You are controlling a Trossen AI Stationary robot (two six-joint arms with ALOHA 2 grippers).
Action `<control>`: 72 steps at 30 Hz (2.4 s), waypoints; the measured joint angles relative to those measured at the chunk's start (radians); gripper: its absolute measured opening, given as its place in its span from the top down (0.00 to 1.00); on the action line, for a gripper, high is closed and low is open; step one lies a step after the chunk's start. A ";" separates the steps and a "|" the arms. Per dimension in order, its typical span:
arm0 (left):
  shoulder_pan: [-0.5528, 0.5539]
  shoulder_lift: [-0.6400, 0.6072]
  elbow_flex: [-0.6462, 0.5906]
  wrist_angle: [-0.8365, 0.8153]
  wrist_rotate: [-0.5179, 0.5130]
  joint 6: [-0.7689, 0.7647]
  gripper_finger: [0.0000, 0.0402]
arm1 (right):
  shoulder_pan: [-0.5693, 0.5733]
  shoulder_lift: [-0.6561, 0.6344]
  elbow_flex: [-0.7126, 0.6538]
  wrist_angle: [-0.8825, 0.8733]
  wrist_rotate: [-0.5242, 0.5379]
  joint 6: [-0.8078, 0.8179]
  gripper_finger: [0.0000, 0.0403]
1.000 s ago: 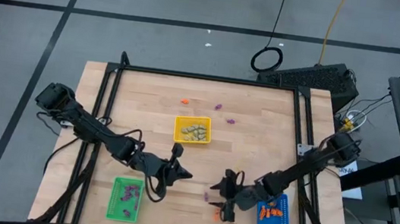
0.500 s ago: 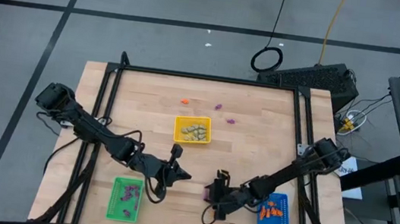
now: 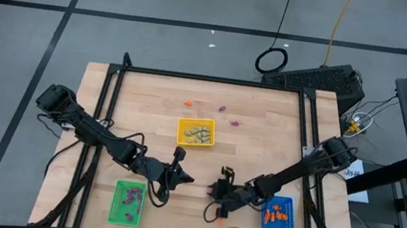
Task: Sort Halloween decoration
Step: Put the purple skeleton toy in the green basket
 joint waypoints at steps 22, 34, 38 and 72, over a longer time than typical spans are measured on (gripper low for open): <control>0.000 0.000 -0.026 0.007 0.000 -0.069 0.99 | -0.061 -0.018 0.000 -0.100 -0.284 -0.362 0.56; 0.002 0.000 -0.026 0.007 -0.002 -0.070 0.99 | -0.085 -0.011 0.000 -0.082 -0.361 -0.417 0.79; 0.002 0.000 -0.026 0.008 -0.003 -0.067 0.99 | -0.088 -0.006 0.000 -0.080 -0.407 -0.398 0.89; 0.003 -0.001 -0.026 0.033 -0.038 -0.127 0.99 | -0.130 -0.032 0.000 -0.051 -0.536 -0.533 0.51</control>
